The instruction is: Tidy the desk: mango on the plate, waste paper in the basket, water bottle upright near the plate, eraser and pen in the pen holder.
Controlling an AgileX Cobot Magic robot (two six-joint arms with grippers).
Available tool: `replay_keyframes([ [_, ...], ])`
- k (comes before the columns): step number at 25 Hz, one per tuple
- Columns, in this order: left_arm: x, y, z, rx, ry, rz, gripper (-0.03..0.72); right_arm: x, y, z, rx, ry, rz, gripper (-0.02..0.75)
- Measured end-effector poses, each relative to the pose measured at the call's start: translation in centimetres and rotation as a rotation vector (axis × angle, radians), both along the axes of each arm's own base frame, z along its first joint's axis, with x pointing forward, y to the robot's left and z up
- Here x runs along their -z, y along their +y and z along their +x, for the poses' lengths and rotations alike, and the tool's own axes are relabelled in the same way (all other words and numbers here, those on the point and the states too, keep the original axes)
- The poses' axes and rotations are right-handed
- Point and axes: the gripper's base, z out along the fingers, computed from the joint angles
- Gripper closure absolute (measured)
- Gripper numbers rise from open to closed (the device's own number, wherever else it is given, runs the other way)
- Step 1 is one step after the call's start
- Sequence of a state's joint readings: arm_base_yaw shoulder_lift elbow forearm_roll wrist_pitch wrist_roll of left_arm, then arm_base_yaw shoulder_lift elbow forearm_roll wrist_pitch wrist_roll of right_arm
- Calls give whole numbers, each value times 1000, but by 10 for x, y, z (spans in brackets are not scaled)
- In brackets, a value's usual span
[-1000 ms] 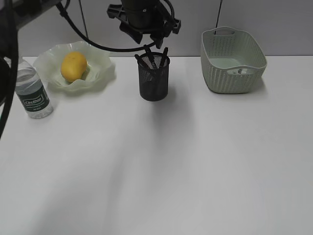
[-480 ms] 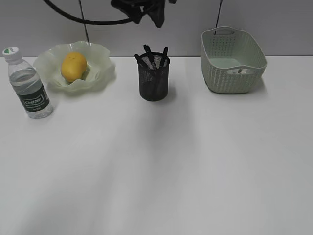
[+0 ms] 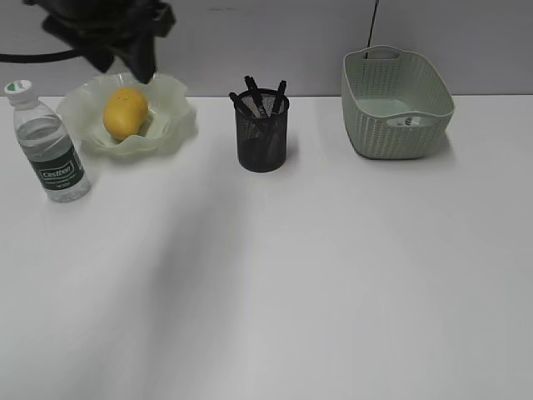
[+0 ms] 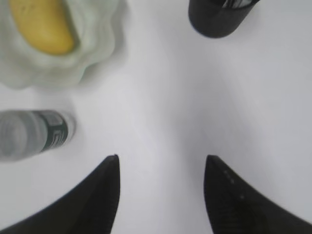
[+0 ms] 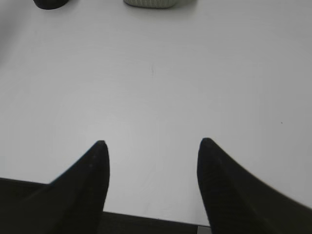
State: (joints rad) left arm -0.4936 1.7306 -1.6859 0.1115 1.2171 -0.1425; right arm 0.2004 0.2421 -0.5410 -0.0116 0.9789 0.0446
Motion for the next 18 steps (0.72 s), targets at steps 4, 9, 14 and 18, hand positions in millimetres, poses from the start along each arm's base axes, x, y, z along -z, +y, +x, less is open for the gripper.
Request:
replay_keyframes([
  [4, -12, 44, -40, -56, -38, -20, 265, 0, 0, 0, 0, 0, 0, 279],
  [9, -17, 85, -101, -96, -160, -74, 265, 0, 0, 0, 0, 0, 0, 279],
  [14, -14, 114, -169, -108, -252, -119, 265, 0, 0, 0, 0, 0, 0, 279],
  [18, -8, 133, -229, -106, -335, -201, 265, 0, 0, 0, 0, 1, -1, 279],
])
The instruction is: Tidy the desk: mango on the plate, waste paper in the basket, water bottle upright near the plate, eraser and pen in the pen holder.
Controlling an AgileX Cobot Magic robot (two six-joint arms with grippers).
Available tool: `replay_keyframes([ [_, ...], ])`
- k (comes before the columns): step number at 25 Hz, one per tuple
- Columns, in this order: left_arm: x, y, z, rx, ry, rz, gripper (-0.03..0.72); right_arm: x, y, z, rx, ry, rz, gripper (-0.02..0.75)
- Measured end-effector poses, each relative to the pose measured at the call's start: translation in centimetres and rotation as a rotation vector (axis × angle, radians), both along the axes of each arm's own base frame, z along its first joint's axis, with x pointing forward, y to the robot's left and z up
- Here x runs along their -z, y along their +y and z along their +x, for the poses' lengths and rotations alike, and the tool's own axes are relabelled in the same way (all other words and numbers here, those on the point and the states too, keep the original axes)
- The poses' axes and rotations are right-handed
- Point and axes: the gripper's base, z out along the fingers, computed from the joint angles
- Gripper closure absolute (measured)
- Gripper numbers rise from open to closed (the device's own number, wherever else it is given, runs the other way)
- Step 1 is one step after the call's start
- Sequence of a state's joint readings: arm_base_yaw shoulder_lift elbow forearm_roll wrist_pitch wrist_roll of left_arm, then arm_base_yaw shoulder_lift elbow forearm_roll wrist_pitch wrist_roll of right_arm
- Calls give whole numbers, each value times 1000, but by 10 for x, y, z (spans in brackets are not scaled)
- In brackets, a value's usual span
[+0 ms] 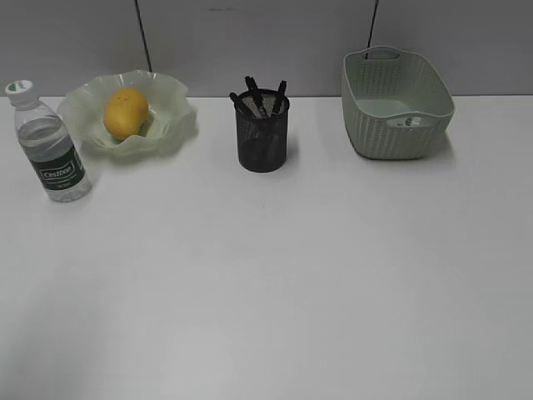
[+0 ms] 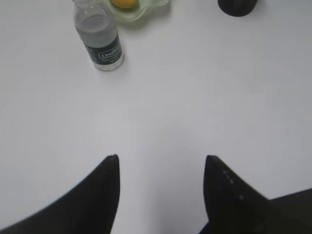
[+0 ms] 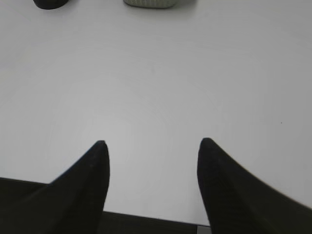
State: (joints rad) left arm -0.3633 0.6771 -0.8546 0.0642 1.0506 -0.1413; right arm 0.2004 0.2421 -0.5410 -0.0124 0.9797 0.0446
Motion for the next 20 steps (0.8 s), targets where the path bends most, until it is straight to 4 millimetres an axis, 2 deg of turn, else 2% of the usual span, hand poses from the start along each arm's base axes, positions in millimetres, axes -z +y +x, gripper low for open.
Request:
replay_keyframes([
  [3, 13, 11, -35, 6, -13, -36, 265, 0, 0, 0, -1, 0, -1, 269],
  [6, 24, 21, -66, 13, -42, -67, 265, 0, 0, 0, -1, 0, -1, 222],
  [10, 35, 33, -95, 12, -115, -90, 265, 1, -1, 0, 6, 4, -18, 178],
  [14, 52, 36, -105, 12, -136, -98, 265, 9, -6, -1, 28, 60, -80, 173],
  [17, 64, 35, -102, 12, -112, -90, 261, 13, -6, -1, 29, 77, -86, 173],
  [20, 65, 34, -98, 13, -142, -100, 256, 15, -6, 0, 28, 81, -87, 173],
])
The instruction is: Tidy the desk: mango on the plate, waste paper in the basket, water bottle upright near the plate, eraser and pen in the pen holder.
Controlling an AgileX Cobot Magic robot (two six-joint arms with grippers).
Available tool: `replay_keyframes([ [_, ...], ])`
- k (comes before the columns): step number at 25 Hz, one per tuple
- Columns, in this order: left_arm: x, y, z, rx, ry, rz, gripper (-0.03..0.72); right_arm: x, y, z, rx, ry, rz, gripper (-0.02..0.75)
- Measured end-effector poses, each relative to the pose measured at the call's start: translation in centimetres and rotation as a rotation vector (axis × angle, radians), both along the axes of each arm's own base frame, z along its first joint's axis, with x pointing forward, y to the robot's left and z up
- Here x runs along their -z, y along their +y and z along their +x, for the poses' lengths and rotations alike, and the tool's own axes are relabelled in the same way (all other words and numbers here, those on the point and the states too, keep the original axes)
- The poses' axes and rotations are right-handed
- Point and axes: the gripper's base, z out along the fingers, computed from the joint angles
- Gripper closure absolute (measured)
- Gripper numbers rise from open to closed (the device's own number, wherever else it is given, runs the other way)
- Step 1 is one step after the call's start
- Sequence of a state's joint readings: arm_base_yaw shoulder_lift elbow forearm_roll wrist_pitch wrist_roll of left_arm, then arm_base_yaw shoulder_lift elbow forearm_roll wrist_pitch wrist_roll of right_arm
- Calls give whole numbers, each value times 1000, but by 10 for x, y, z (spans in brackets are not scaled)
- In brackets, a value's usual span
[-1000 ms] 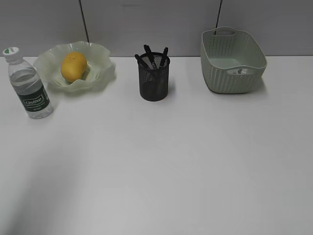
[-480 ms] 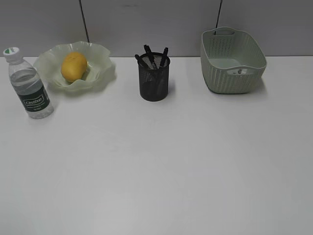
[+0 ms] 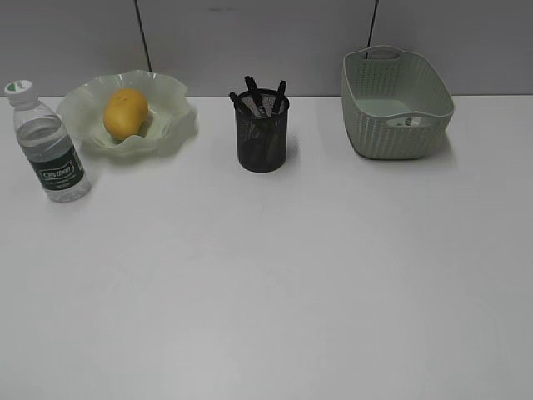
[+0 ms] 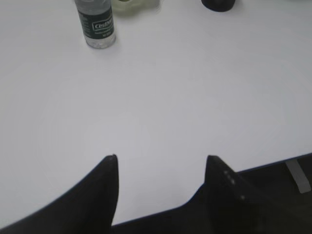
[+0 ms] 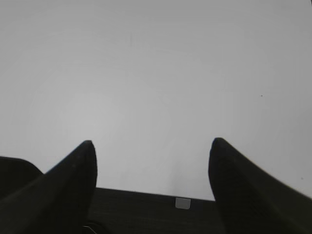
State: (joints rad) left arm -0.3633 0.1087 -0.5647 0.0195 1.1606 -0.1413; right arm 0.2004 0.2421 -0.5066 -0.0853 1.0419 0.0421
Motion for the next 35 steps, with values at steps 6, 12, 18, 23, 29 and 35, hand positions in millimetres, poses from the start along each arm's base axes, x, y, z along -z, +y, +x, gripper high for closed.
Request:
replay_keyframes([
  [6, 4, -3, 7, 4, -42, -19, 248, 0, 0, 0, -8, 0, -4, 172],
  [12, 5, -4, 8, 8, -38, -18, 244, 0, 1, 0, -10, 1, -3, 172],
  [18, 5, -4, 9, 8, -35, -16, 244, 0, 1, 0, -11, 0, -3, 175],
  [23, 5, -4, 9, 8, -37, -17, 249, 0, 1, 0, -11, 0, -3, 178],
  [29, 5, -4, 10, 8, -36, -17, 286, 0, 1, 0, -11, -1, -3, 182],
  [35, 5, -4, 10, 1, -36, -16, 349, 0, 1, 0, -11, -1, -3, 185],
])
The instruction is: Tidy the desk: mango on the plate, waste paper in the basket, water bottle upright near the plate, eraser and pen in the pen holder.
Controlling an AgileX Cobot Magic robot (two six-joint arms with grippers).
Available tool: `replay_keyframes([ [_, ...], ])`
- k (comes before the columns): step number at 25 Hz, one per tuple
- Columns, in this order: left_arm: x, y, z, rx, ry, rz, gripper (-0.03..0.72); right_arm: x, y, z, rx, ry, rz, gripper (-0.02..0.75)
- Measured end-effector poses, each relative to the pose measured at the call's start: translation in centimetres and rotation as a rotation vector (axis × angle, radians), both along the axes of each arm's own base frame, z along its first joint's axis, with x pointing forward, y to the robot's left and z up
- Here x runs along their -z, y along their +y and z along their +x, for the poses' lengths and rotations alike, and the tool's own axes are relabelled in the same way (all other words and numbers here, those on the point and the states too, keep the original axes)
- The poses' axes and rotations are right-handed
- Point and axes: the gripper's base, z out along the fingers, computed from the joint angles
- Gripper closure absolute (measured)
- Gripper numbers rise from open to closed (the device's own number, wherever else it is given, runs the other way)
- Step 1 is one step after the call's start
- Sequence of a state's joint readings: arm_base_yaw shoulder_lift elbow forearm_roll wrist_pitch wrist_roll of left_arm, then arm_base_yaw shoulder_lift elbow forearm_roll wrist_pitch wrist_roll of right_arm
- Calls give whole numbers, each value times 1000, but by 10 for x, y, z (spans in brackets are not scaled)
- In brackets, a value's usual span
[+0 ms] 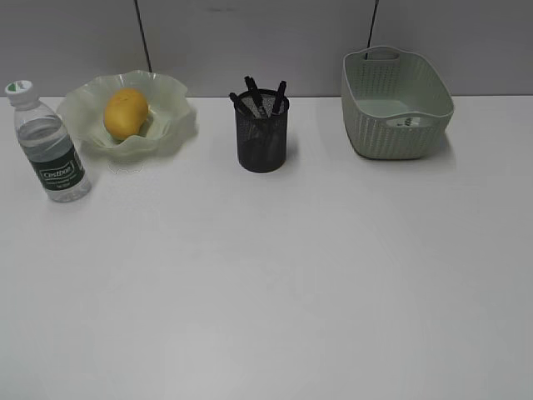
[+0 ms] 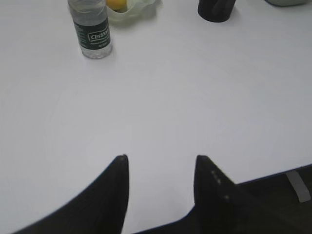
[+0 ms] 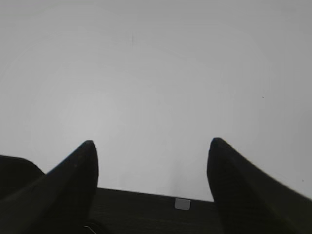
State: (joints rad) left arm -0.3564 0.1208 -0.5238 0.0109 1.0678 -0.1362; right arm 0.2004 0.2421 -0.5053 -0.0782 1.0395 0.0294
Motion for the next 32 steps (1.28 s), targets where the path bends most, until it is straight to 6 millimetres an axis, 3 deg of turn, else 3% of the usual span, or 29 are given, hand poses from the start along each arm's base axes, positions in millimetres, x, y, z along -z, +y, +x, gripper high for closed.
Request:
replay_keyframes([
  [10, 0, 3, -5, -222, -34, -10, 447, -1, -5, -10, 142, -61, 9, 185],
  [16, 0, 4, -19, -309, -117, -25, 451, -3, -7, -26, 205, -158, 16, 185],
  [22, 0, 4, -20, -320, -126, -28, 451, -3, -7, -38, 204, -236, 25, 186],
  [32, 0, 4, -20, -322, -127, -23, 451, -3, -6, -40, 205, -247, 26, 186],
])
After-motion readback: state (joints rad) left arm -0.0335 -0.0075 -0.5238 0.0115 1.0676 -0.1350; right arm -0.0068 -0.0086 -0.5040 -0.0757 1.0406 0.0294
